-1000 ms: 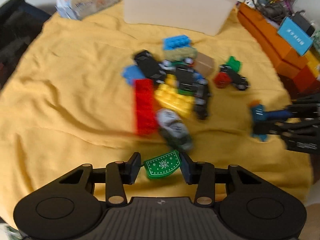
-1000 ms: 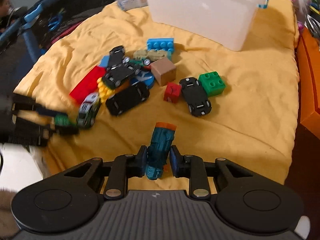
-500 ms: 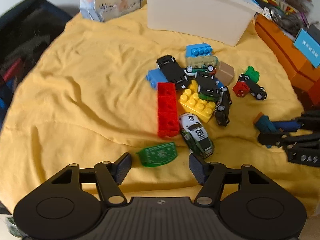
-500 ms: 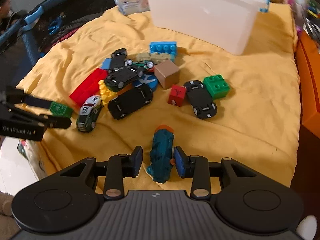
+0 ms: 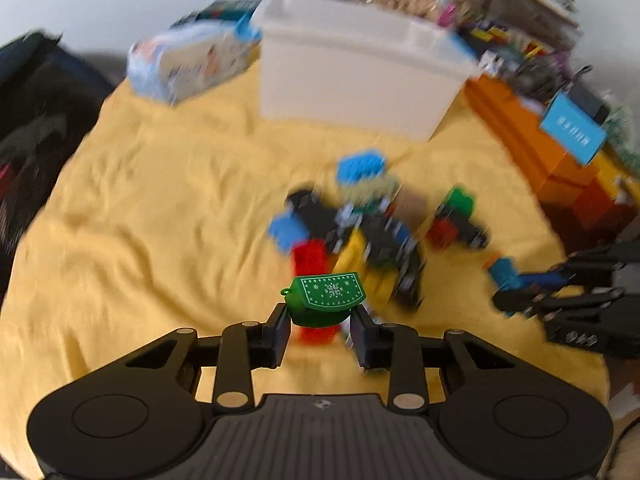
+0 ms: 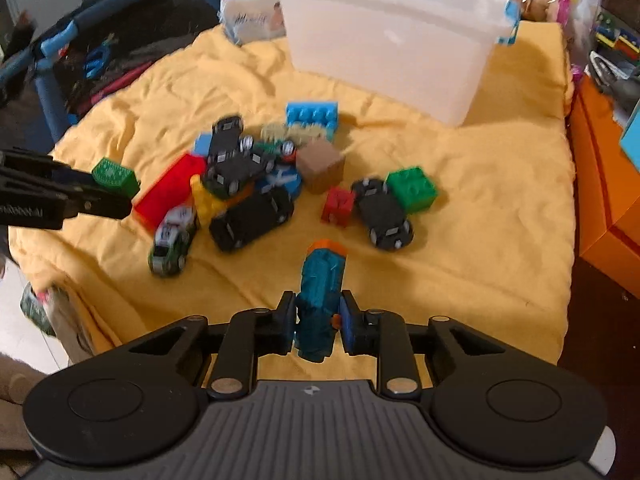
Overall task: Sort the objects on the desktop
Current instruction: 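Carry both held toys over the white bin and open both tools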
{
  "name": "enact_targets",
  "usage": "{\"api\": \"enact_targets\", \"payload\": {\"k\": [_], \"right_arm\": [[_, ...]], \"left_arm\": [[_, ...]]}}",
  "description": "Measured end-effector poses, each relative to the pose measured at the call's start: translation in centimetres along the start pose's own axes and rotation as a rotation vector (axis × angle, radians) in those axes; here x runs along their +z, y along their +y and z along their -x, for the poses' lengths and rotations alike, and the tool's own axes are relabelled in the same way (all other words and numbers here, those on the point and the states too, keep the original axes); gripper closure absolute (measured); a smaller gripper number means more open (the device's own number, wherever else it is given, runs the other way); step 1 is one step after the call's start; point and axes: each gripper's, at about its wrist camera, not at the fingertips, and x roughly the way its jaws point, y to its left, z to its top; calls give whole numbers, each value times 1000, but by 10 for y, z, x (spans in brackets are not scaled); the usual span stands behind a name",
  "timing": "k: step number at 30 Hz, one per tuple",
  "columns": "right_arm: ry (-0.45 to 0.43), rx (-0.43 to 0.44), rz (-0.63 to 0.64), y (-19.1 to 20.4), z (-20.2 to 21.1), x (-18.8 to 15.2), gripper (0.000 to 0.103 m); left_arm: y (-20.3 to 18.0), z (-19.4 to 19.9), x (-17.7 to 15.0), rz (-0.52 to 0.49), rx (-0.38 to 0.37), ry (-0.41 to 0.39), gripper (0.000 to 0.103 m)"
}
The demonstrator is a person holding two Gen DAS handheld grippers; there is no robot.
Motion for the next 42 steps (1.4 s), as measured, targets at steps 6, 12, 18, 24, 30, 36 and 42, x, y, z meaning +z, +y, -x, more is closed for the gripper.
{"api": "enact_targets", "payload": {"k": [6,12,18,24,30,36,42], "right_arm": [[-63,-25,-60,-13,5,34,78],[-244,-113,-53,-35,28,111,78],[-350,-191,-39,-51,24,185,78],[-310,-209,-111,-68,-14,221,78],[-212,-216,-146,-79,-54,222,77],[-196,-230,-150,-78,-56,218,72],[-257,-240,-122,-69,-34,223,60]], "left_arm": [[-8,5,62,-90,-53,-104,67],[-14,6,149,-182,-66,-252,67],[-13,-9,221,-220,-63,-339,67],[-2,-60,254,-209,-45,-297,67],[11,-109,255,-181,-47,-196,66],[14,-115,249,-170,-31,-176,56],[7,-77,249,-184,-14,-257,43]]}}
